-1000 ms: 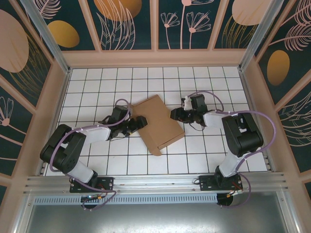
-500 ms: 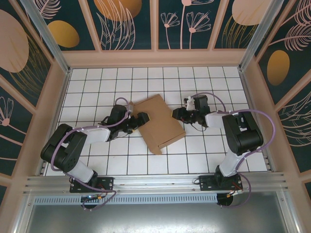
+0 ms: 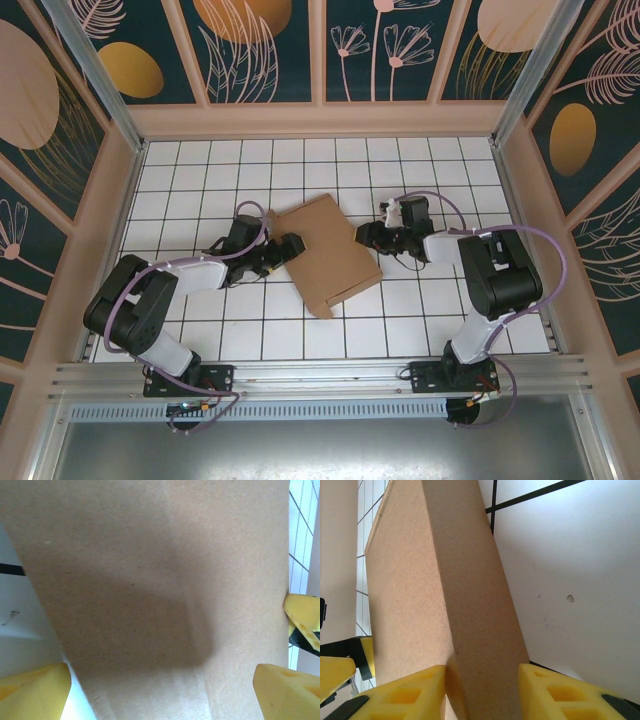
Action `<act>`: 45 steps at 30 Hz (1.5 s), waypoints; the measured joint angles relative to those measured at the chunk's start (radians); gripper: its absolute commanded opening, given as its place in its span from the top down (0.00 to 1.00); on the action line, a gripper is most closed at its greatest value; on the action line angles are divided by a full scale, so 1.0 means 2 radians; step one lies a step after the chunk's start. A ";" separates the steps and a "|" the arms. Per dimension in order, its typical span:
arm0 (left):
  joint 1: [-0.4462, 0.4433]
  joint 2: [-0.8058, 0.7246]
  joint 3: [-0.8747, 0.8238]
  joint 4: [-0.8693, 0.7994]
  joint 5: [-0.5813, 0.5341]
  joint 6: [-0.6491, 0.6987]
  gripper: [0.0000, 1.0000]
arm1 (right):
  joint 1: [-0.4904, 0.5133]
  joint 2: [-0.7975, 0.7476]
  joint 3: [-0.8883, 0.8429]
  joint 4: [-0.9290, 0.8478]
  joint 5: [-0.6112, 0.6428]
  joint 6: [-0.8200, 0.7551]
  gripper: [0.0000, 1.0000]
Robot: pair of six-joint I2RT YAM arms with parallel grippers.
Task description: Fold the paper box
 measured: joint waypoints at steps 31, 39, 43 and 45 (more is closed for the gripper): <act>0.007 0.025 0.007 0.029 0.029 -0.028 0.08 | -0.058 0.040 -0.030 0.090 -0.100 0.071 0.61; 0.007 0.030 0.006 0.039 0.032 -0.031 0.08 | -0.068 0.046 -0.035 0.108 -0.115 0.086 0.62; 0.008 0.038 0.006 0.053 0.040 -0.038 0.08 | -0.069 0.048 -0.035 0.112 -0.117 0.090 0.63; 0.011 0.043 0.007 0.060 0.047 -0.044 0.08 | -0.069 0.050 -0.035 0.113 -0.119 0.092 0.63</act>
